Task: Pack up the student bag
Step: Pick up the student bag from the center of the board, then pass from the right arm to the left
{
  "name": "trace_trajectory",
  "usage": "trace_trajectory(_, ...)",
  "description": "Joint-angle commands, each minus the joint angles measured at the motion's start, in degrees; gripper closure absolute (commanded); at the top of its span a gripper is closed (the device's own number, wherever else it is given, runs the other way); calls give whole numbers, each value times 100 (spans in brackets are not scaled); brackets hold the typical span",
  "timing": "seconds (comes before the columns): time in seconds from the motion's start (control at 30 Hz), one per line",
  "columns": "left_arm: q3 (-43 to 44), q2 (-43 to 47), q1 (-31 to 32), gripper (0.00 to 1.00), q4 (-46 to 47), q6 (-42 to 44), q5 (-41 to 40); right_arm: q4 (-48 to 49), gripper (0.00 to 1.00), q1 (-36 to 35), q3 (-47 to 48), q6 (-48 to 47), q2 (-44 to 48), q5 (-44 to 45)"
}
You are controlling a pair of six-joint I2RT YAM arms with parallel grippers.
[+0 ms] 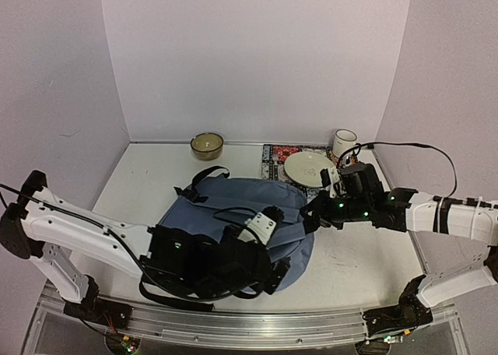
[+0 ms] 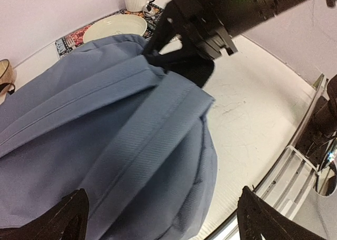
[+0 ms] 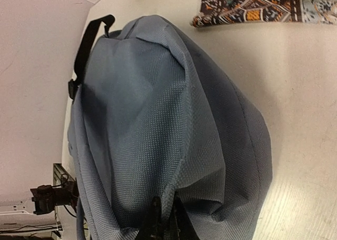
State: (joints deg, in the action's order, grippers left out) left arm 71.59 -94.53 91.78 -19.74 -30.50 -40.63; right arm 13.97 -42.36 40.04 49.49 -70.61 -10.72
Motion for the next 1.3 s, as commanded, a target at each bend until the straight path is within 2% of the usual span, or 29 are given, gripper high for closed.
trace_trajectory(0.0, 712, -585, 213, 0, 59, 298, -976, 55, 100, -120, 601, -9, 192, -441)
trace_trajectory(0.13, 1159, -1118, 261, 1, 14, 482, -1319, 51, 100, -221, 769, -5, 92, -426)
trace_trajectory(0.23, 1513, -1530, 261, 1, -372, 317, -2018, 45, 100, -323, 887, -1, 47, -392)
trace_trajectory(0.3, 1842, -1764, 263, 10, -772, 199, -2414, 46, 100, -381, 959, -1, 36, -388)
trace_trajectory(0.33, 1995, -1861, 264, 19, -937, 181, -2517, 45, 100, -402, 995, -1, 31, -388)
trace_trajectory(0.43, 2147, -1881, 261, 57, -1129, 131, -2677, 41, 100, -443, 1098, -17, 37, -382)
trace_trajectory(0.57, 2039, -1432, 260, 97, -1231, 49, -2721, -79, 100, -459, 1258, -191, 101, -277)
trace_trajectory(0.63, 1932, -1064, 249, 100, -1243, 28, -2700, -188, 94, -459, 1306, -301, 194, -100)
trace_trajectory(0.8, 2067, -202, 131, 100, -1218, 255, -2330, -399, 55, -462, 1327, -677, 719, 478)
trace_trajectory(0.87, 2321, -49, 72, 100, -1216, 489, -2230, -551, 44, -459, 1320, -830, 982, 826)
trace_trajectory(0.97, 2730, 149, -62, 100, -1208, 652, -1876, -877, 36, -464, 1279, -948, 1386, 1438)
trace_trajectory(1.03, 2826, 412, -360, 100, -1100, 472, -1206, -1011, 32, -458, 1172, -954, 1680, 1734)
trace_trajectory(1.13, 2507, 983, -896, 100, -424, 359, -34, -1054, 29, -463, 921, -939, 2129, 2030)
trace_trajectory(1.27, 2188, 1574, -1046, 100, 15, 290, 408, -1062, 24, -459, 645, -948, 2510, 2304)
